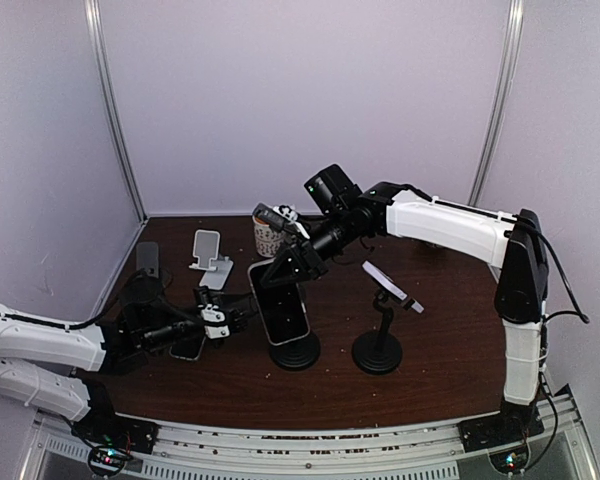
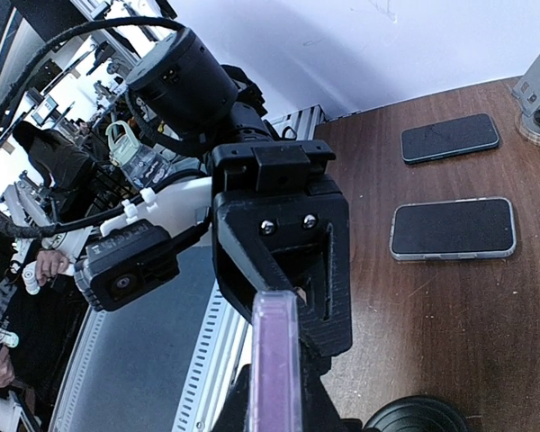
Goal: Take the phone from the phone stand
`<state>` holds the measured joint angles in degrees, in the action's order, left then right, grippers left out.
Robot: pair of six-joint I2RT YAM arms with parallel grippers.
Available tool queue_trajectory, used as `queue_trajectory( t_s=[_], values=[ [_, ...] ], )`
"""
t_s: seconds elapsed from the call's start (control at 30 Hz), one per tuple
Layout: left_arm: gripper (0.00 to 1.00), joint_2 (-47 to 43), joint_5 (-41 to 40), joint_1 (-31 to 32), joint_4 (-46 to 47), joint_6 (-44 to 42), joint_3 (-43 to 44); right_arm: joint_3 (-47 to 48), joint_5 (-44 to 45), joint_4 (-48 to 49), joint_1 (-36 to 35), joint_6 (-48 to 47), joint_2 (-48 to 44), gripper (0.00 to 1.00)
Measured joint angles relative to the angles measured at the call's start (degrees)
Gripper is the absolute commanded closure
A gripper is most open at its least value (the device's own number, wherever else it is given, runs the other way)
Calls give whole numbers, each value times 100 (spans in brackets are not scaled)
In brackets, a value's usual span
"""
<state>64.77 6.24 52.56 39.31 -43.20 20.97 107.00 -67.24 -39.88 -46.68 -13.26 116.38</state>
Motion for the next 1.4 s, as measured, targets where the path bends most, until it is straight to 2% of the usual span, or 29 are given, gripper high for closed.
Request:
queue_trajectory(
  t_s=[0.97, 1.2, 1.4],
  values=[
    [100, 214, 535, -310, 328, 50, -24, 42, -299, -295, -55, -800, 0, 100],
    [100, 214, 608, -367, 282, 50, -17, 129, -258, -385, -151, -748, 4, 100],
    [100, 221, 601, -382, 251, 70, 7, 140, -214, -116, -203, -284, 46, 100]
  ],
)
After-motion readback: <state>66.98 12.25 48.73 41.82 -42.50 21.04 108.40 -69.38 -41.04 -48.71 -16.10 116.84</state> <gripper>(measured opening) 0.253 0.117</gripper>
